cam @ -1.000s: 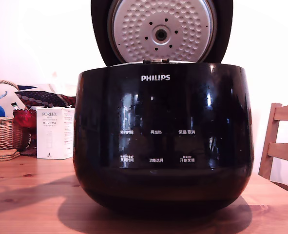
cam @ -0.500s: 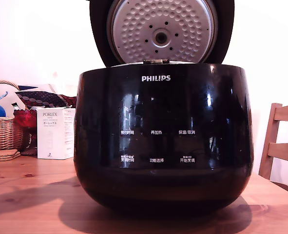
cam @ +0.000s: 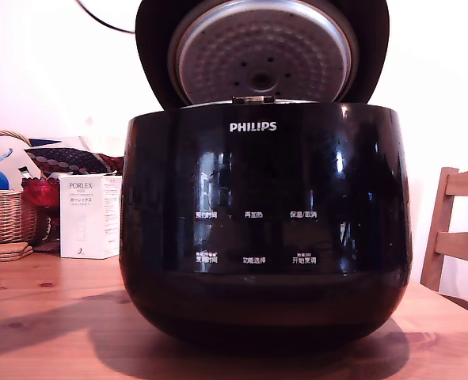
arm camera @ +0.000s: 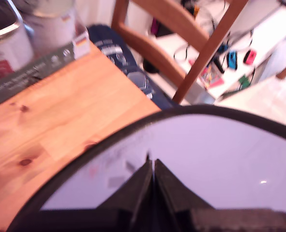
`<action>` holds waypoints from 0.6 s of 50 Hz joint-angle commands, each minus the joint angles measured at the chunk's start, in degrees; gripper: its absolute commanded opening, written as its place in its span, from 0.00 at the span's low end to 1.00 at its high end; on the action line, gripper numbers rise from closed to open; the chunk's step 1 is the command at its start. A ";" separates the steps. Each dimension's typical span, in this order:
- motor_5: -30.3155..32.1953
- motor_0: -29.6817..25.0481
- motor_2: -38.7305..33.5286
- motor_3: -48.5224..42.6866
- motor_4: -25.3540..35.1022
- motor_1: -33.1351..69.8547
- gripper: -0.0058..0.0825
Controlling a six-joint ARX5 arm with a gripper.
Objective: Close the rice cooker by pressing the lid down with medium force
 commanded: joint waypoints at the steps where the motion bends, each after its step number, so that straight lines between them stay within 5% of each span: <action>1: -0.81 0.09 -3.37 1.01 0.09 -2.08 0.04; 30: -4.44 0.09 -20.65 8.31 0.15 -13.44 0.04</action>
